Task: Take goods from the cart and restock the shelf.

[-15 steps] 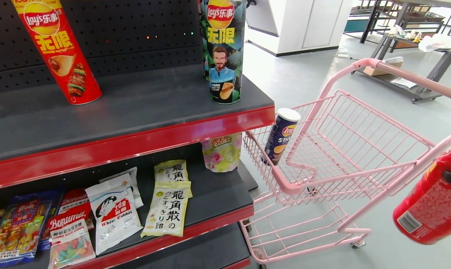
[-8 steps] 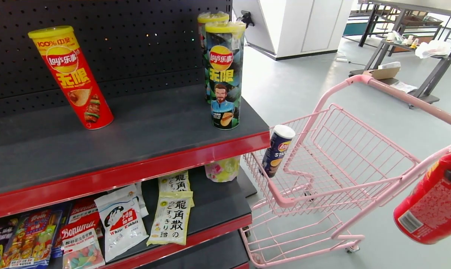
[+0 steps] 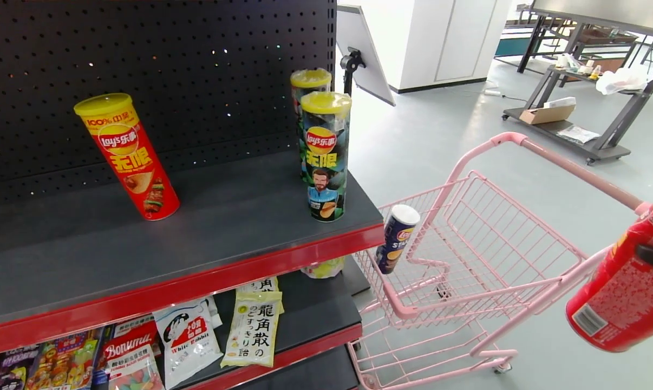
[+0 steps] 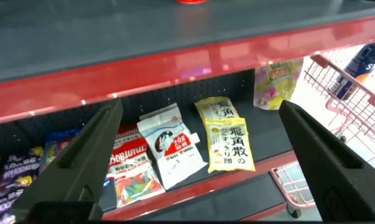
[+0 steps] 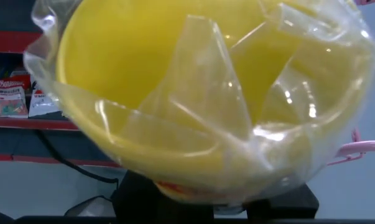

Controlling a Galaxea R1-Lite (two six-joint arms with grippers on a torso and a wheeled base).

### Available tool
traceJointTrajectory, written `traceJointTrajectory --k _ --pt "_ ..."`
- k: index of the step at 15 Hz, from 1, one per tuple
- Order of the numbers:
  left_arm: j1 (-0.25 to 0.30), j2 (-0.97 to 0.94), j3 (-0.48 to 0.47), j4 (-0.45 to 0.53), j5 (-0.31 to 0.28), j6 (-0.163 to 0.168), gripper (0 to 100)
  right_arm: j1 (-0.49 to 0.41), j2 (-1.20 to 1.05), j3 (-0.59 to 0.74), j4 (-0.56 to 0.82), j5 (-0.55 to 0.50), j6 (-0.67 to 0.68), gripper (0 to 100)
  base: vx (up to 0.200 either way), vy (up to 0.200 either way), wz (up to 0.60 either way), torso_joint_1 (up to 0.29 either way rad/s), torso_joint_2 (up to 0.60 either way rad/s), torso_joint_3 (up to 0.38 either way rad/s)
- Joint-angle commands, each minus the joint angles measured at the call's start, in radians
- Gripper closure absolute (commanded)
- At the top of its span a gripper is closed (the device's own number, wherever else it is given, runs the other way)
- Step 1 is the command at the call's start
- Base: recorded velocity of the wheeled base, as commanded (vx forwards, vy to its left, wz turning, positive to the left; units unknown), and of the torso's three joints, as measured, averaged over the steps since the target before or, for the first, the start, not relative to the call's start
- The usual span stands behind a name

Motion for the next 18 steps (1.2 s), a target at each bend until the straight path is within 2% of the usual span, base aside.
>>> traceJointTrajectory --k 1,2,10,16,18 --pt "0.0 0.001 0.0 0.001 0.0 0.0 0 0.001 0.017 -0.002 0.0 -0.001 -0.002 100 0.0 0.0 0.0 0.139 -0.36 -0.198" --pt "0.0 0.001 0.0 0.001 0.0 0.0 0 0.001 0.024 0.0 0.0 -0.001 -0.005 100 0.0 0.0 0.0 0.061 -0.1 -0.066" --pt "0.0 0.001 0.0 0.001 0.002 -0.007 0 0.001 0.029 0.007 -0.003 0.001 -0.013 100 0.0 0.0 0.6 0.01 -0.01 -0.011" --pt "0.0 0.001 0.0 0.001 0.0 -0.001 0 0.009 -0.014 0.038 -0.009 0.01 -0.019 100 0.0 0.0 0.0 0.0 0.0 0.0" --pt "0.0 0.001 0.0 0.001 0.0 -0.001 0 0.01 -0.028 0.046 -0.01 0.011 -0.019 100 0.0 0.2 0.0 -0.002 0.0 0.002"
